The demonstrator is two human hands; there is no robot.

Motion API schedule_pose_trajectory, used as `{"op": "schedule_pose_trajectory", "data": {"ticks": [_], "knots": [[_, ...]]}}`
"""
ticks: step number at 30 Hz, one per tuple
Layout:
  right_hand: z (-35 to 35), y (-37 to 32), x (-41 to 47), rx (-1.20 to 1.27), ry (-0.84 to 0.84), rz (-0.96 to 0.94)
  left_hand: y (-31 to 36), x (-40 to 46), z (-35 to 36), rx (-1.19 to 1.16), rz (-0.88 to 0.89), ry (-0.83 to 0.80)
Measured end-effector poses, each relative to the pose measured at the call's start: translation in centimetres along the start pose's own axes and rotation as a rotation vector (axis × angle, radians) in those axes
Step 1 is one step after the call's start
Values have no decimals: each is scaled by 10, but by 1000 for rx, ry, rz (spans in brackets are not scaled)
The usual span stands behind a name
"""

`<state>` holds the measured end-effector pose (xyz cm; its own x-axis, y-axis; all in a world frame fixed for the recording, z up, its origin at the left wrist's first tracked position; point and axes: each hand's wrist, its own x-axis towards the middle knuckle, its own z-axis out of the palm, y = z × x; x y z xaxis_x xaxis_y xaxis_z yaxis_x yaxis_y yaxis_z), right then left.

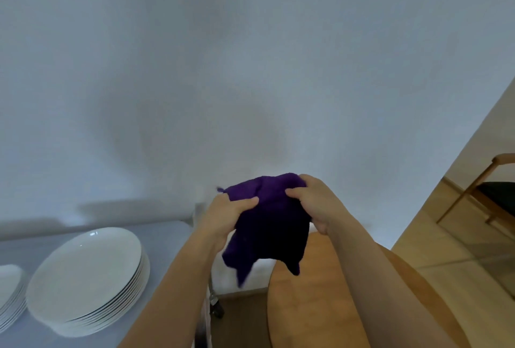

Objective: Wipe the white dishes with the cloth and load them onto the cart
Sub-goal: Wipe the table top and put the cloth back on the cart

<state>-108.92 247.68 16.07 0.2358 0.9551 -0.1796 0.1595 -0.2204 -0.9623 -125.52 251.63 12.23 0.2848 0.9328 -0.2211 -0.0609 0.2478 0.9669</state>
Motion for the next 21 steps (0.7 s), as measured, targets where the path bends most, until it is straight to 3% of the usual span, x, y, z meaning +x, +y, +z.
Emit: {"op": "schedule_pose_trajectory", "data": {"ticks": [3,7,12,16,19,21], "knots": [[-6,1,2,-34,89,-10,8,1,-8,48,-26,89],[-5,5,6,-16,231,-33,14,4,-11,185,68,192],[-4,10,10,16,214,-44,22,6,-24,297,167,220],[0,17,13,-234,218,-180,30,7,-42,335,108,243],[7,16,18,-442,268,-257,35,6,-57,172,14,154],[7,11,20,-292,233,-236,36,3,-64,102,-12,23]]}}
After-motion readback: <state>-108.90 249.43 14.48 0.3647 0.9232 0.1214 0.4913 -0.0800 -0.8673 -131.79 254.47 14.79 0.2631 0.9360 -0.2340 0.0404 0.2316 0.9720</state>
